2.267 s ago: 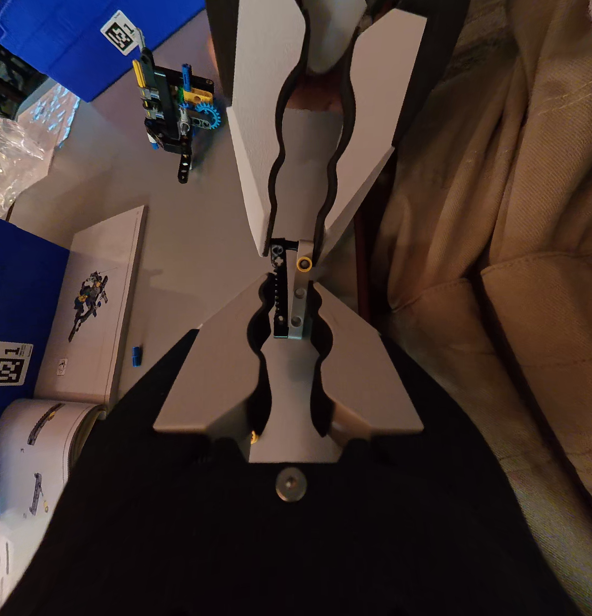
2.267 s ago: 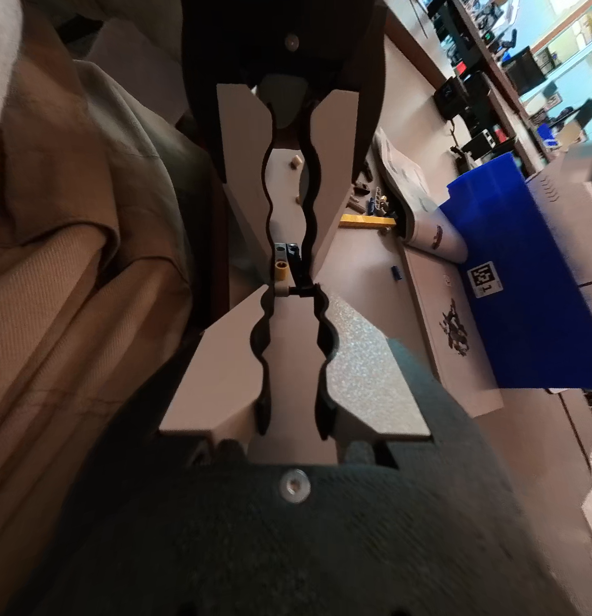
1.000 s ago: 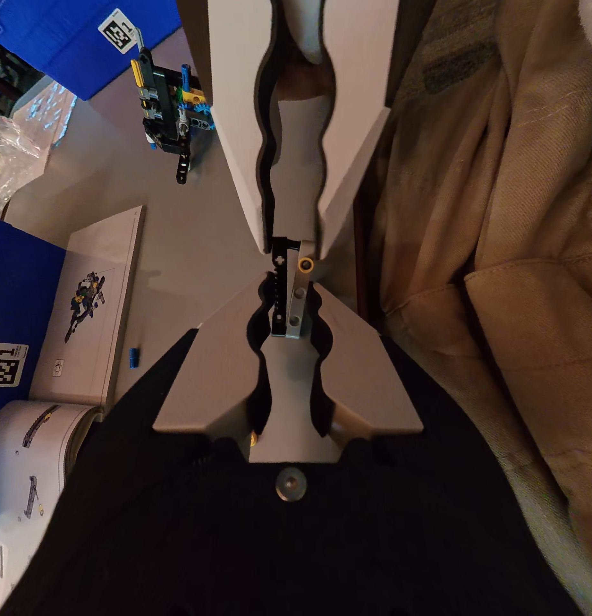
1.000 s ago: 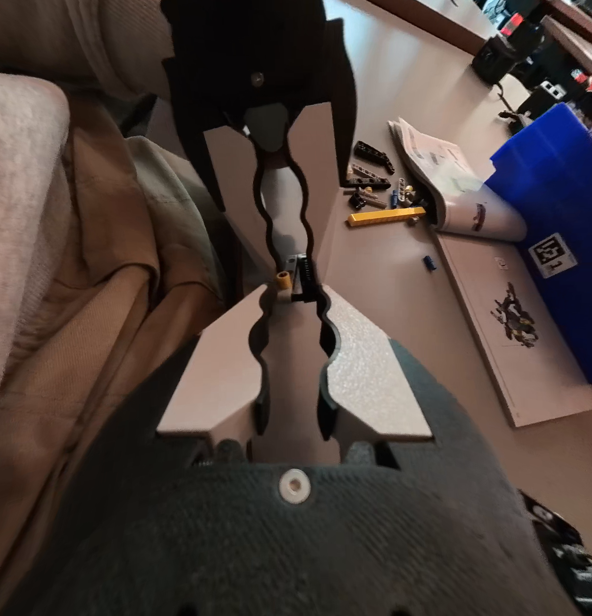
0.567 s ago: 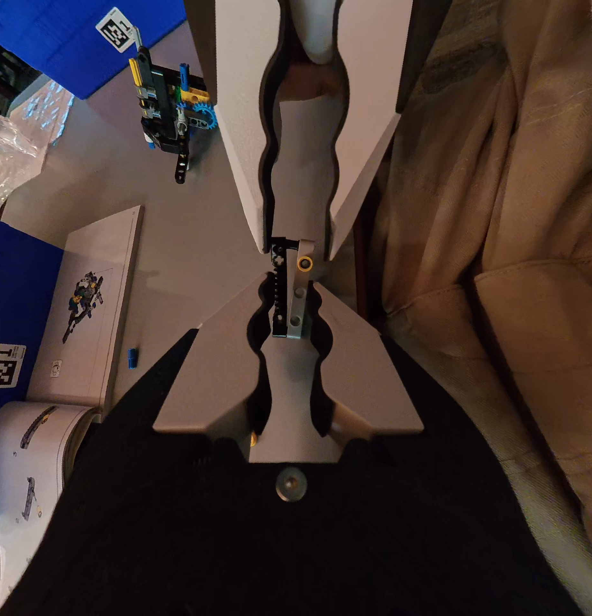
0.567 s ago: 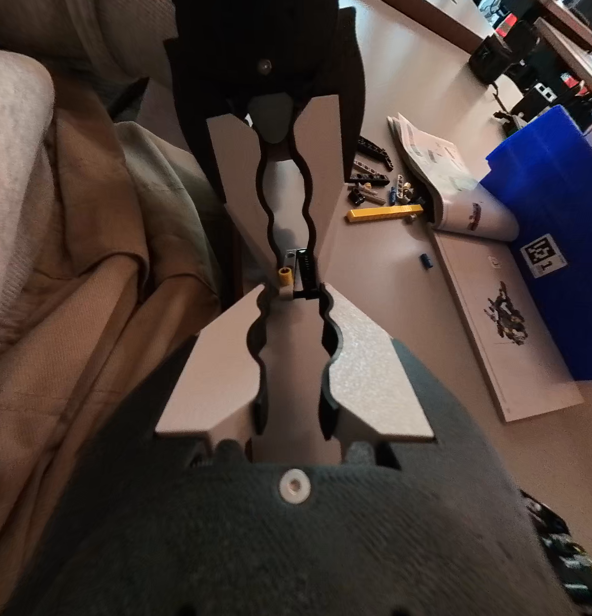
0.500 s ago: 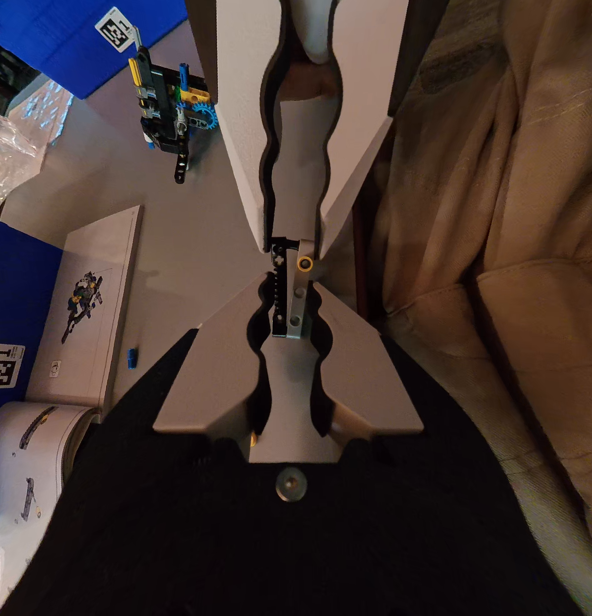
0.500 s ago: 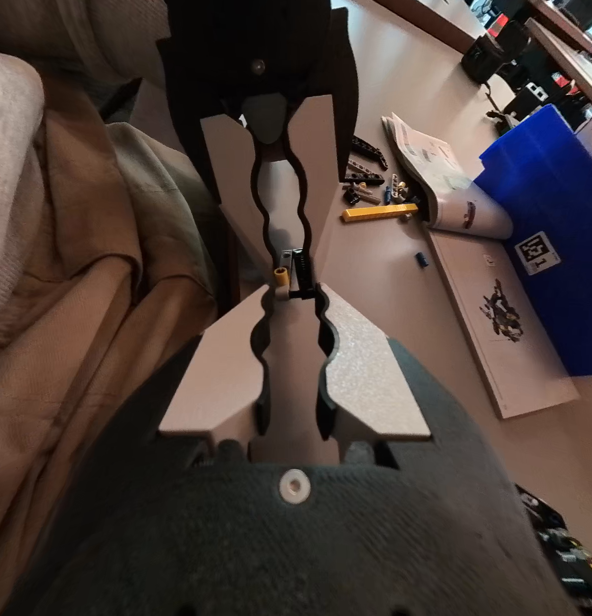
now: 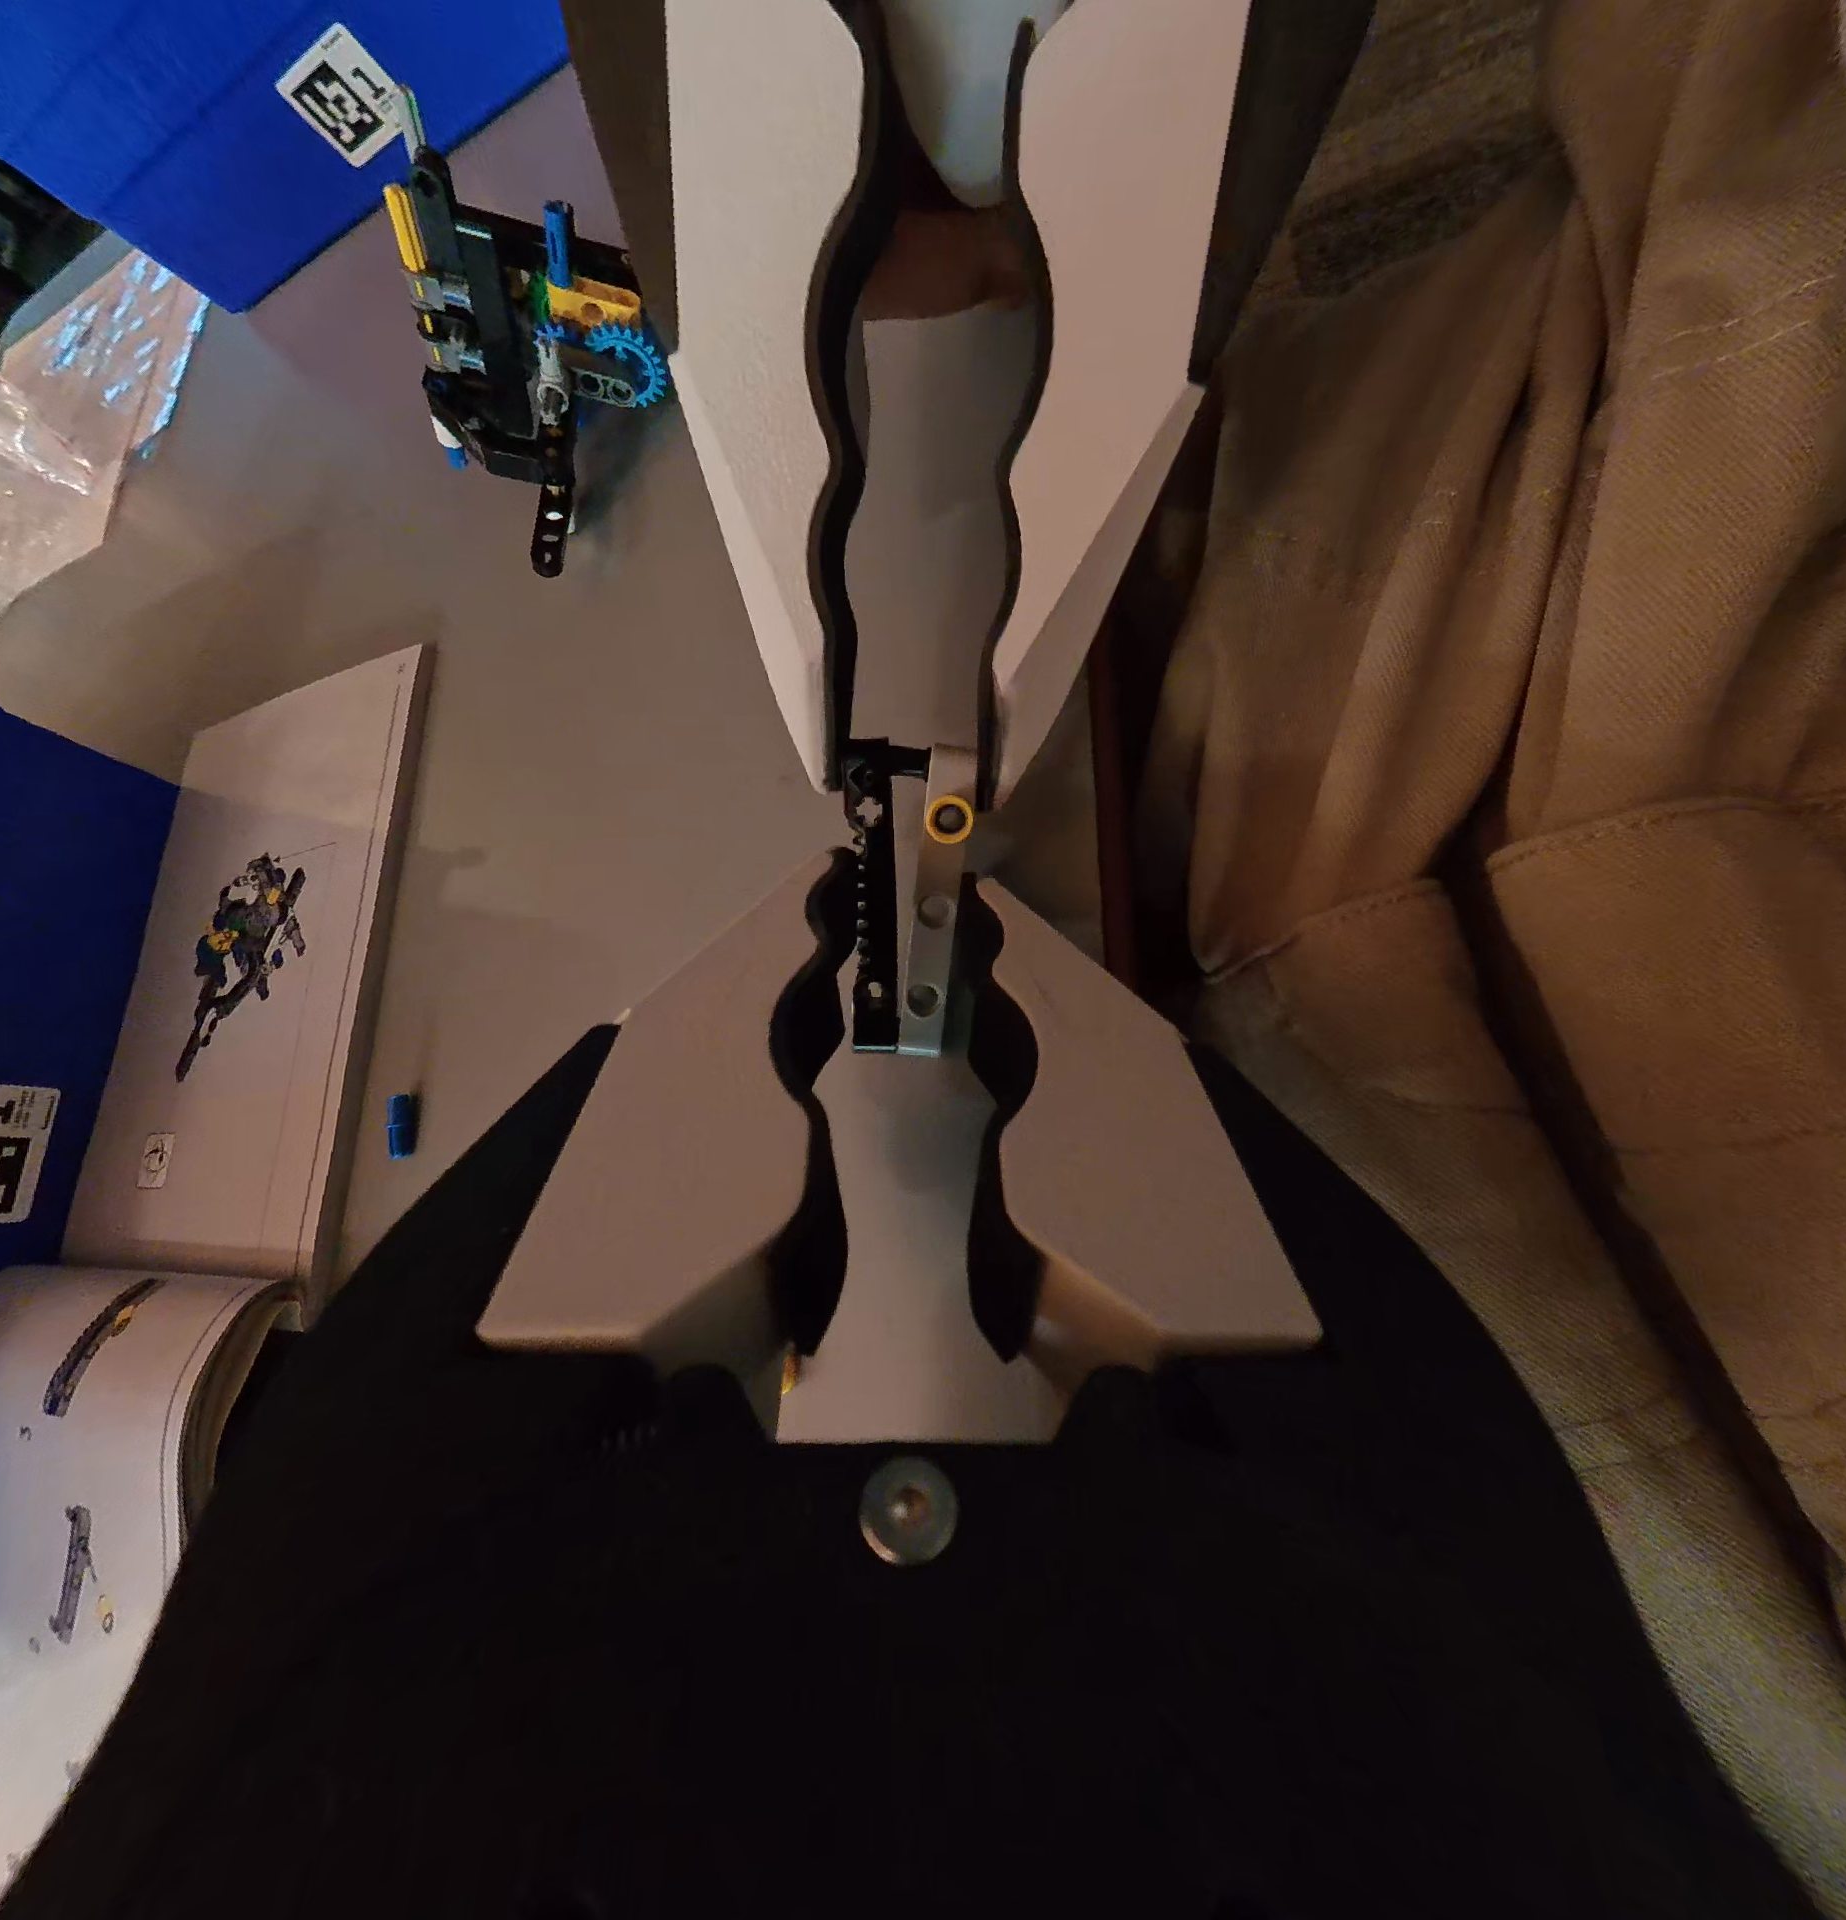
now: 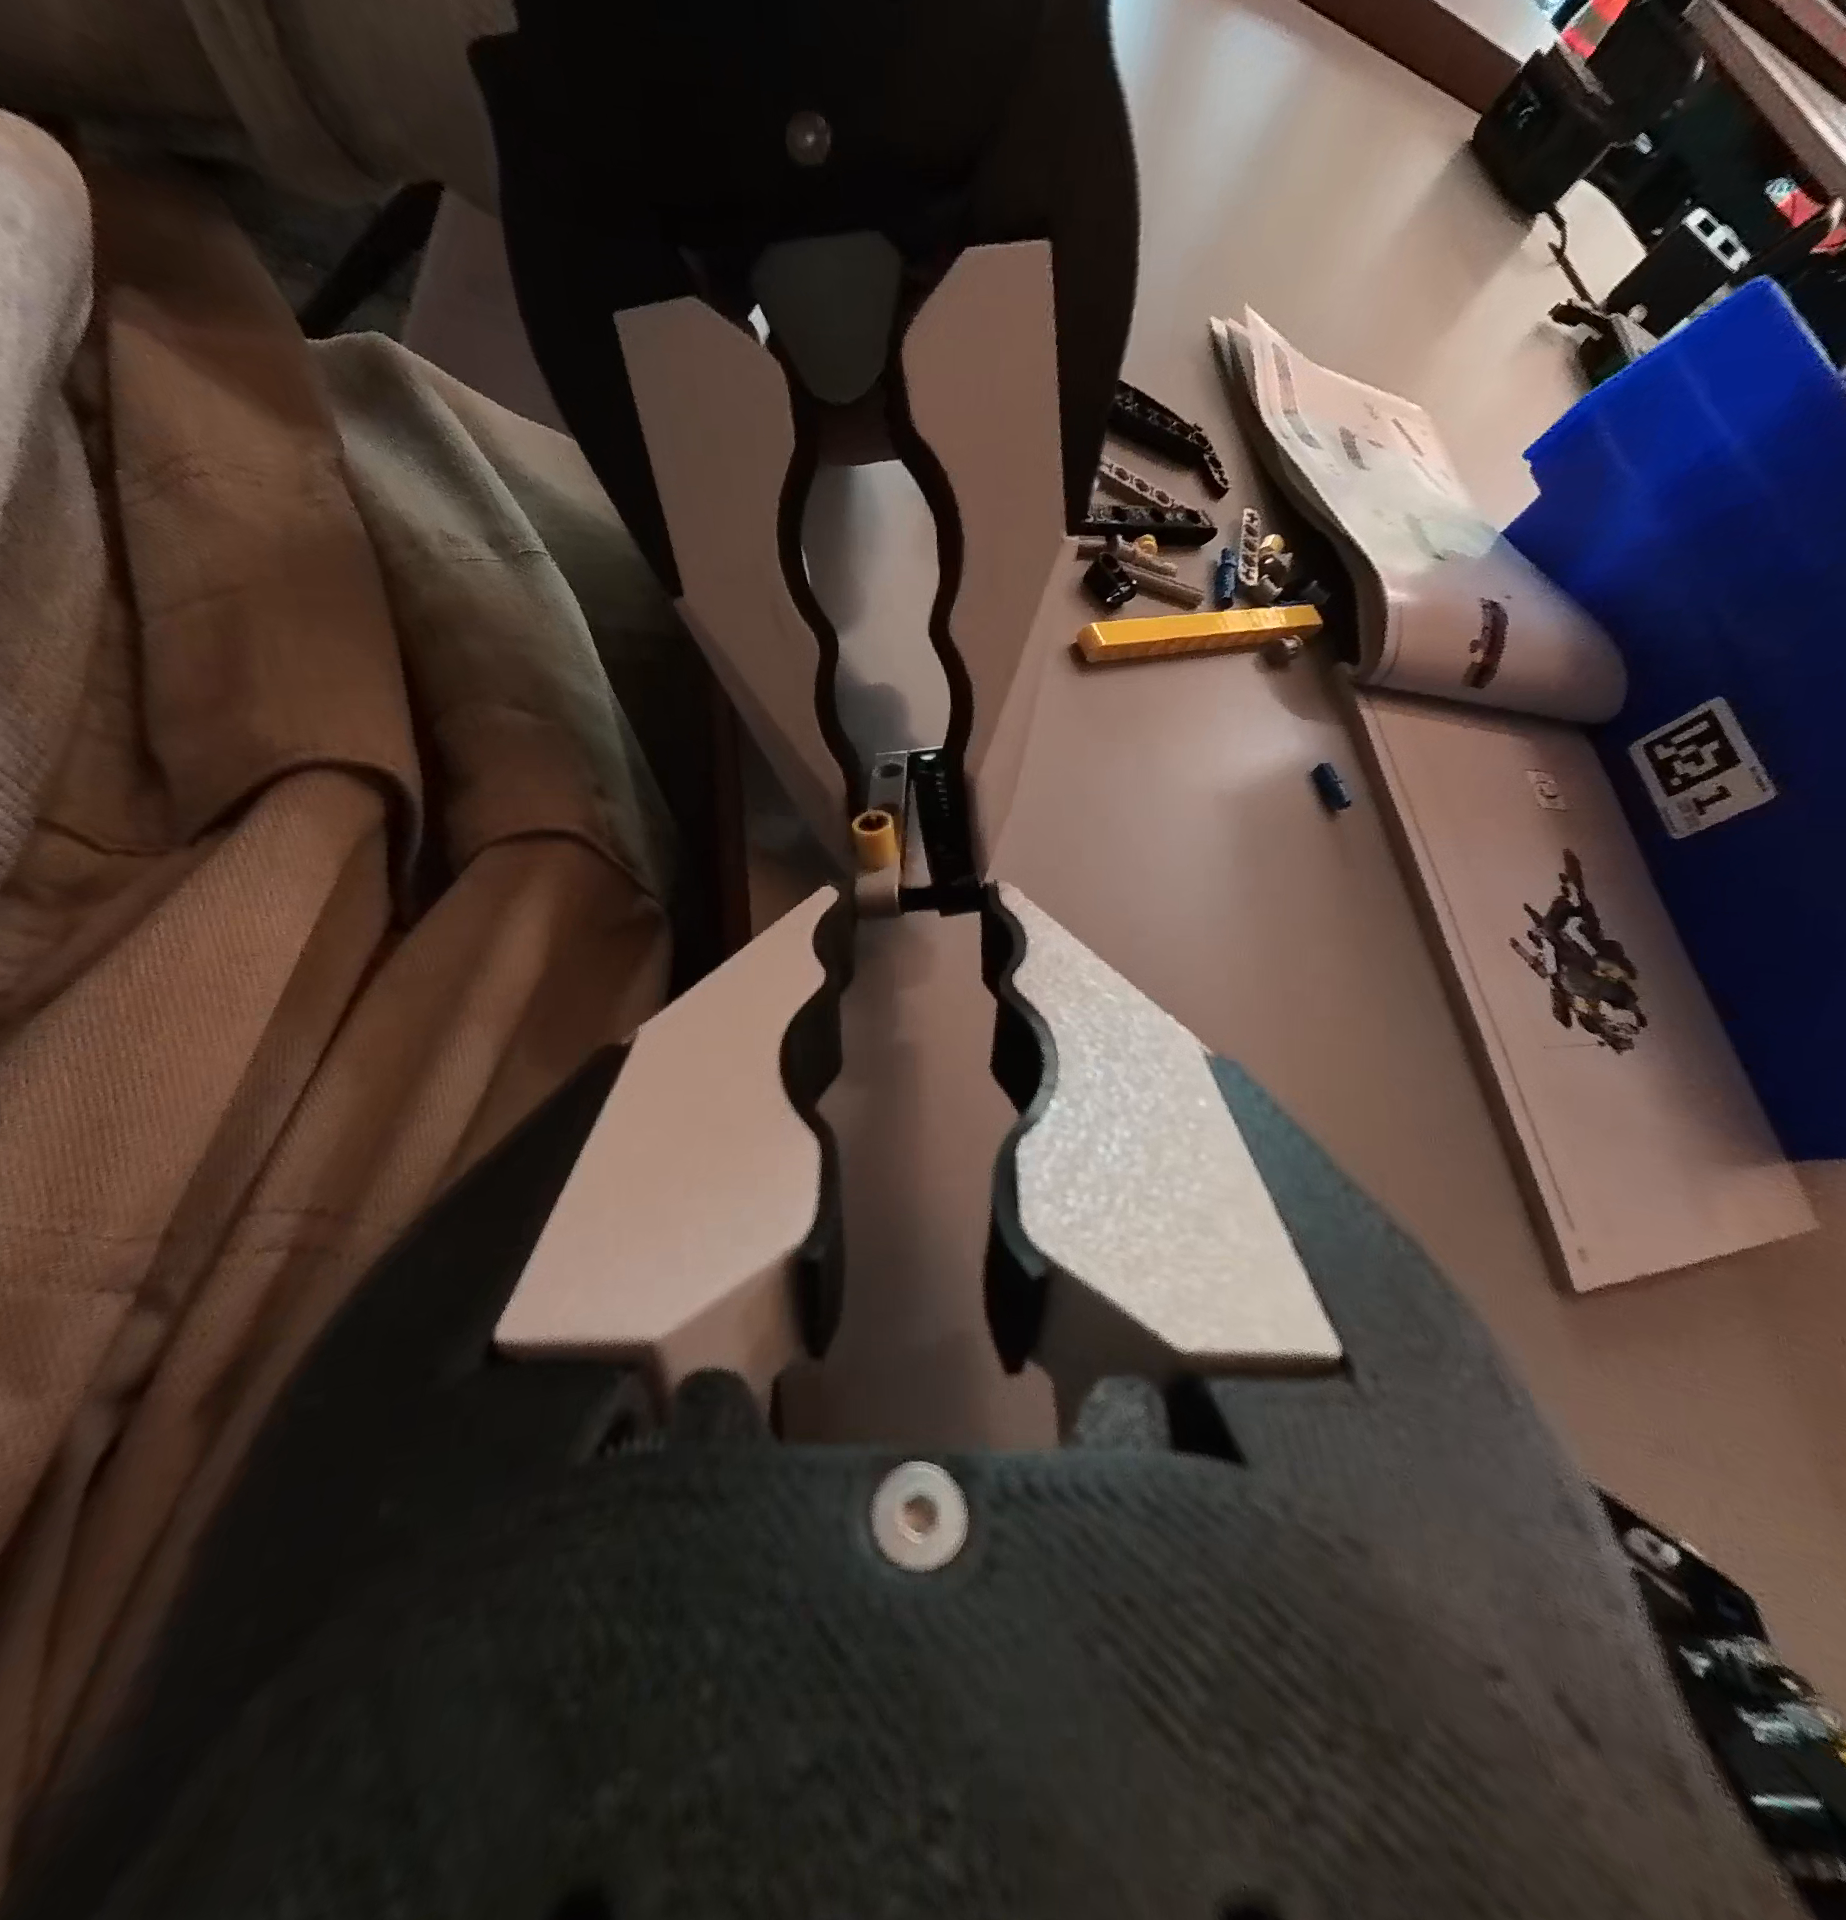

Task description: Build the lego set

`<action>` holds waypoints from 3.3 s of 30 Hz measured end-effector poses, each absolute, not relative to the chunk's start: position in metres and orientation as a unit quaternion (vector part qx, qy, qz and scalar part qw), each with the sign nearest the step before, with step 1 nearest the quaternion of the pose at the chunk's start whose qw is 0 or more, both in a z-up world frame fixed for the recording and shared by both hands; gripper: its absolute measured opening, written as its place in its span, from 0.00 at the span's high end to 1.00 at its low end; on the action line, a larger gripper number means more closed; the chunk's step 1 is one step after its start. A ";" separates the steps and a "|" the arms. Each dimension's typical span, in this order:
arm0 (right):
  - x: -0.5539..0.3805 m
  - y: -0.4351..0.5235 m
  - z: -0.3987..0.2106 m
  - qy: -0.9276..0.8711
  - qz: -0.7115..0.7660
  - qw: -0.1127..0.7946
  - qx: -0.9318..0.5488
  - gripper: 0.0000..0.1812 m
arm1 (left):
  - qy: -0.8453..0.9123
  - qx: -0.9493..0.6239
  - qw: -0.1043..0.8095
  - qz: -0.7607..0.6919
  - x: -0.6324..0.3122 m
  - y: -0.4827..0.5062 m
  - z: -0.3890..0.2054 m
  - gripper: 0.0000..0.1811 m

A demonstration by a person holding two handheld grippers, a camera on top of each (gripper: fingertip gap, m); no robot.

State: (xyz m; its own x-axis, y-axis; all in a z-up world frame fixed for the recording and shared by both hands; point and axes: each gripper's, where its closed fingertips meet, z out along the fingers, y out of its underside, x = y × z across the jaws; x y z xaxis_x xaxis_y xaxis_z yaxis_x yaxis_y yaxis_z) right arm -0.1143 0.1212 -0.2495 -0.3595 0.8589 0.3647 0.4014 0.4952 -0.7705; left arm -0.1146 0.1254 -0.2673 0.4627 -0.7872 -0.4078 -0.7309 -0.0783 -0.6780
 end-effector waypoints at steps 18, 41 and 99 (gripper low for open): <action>-0.113 0.121 -0.250 -0.794 0.199 0.423 -0.389 0.88 | 0.512 -0.740 0.433 -0.051 -0.114 0.125 -0.267 0.89; -0.112 0.127 -0.241 -0.771 0.393 0.163 -0.473 0.81 | 0.533 -0.722 0.440 -0.038 -0.111 0.126 -0.266 0.90; -0.109 0.125 -0.246 -0.730 0.467 -0.028 -0.499 0.94 | 0.537 -0.719 0.440 -0.037 -0.112 0.127 -0.266 0.89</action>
